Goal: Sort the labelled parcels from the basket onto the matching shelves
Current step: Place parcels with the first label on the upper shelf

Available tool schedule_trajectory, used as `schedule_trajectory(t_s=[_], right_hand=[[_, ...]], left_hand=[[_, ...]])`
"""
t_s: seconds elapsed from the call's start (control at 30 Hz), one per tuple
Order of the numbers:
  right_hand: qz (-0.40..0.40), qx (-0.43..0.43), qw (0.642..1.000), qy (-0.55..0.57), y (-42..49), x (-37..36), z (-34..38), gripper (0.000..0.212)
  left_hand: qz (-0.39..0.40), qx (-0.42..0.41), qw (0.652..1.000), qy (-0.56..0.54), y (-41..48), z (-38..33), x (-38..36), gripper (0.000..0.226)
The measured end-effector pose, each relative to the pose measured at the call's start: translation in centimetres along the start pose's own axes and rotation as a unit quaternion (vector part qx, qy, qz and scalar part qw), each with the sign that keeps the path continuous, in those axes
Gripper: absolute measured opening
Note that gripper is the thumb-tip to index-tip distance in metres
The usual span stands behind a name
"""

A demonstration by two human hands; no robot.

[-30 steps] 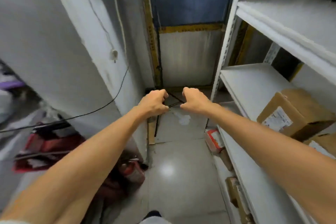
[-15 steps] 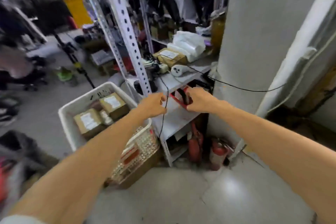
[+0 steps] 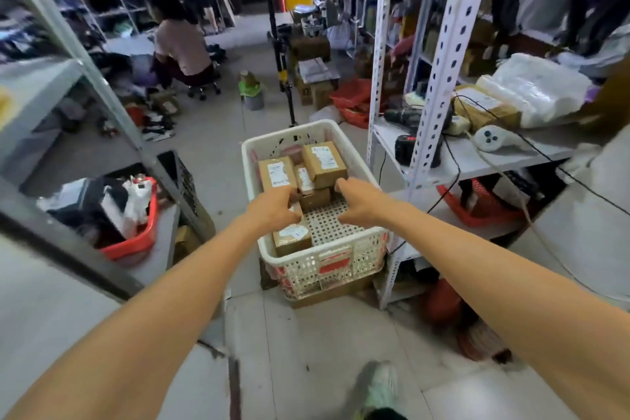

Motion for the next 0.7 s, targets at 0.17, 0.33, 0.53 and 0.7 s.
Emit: schedule_trajectory(t_s=[0.17, 0.33, 0.53, 0.7], right_hand=[[0.009, 0.022, 1.0, 0.006, 5.9, -2.0, 0.4, 0.03], [0.013, 0.052, 0.998, 0.025, 13.6, -2.7, -1.2, 0.043], [0.051, 0.018, 0.998, 0.025, 22.7, -2.8, -5.9, 0.047], [0.066, 0.01, 0.997, 0.044, 27.3, -3.8, -8.6, 0.045]], left_hand=[[0.005, 0.04, 0.999, 0.011, 3.4, 4.3, -0.2, 0.041], [-0.004, 0.063, 0.998, -0.008, 10.1, 6.1, -0.4, 0.05], [0.0, 0.097, 0.995, 0.001, 18.8, 6.9, -0.5, 0.054], [0.019, 0.128, 0.991, -0.013, 23.1, 8.1, -3.2, 0.052]])
Point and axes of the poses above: each hand's wrist, its own y-axis towards the middle knuckle, its own x-axis out of the back of the hand, z = x × y, the point moved 6 cm from there along y, towards the middle knuckle, and after that the axes turned 12 degrees about -z, right-handed, at the moved point
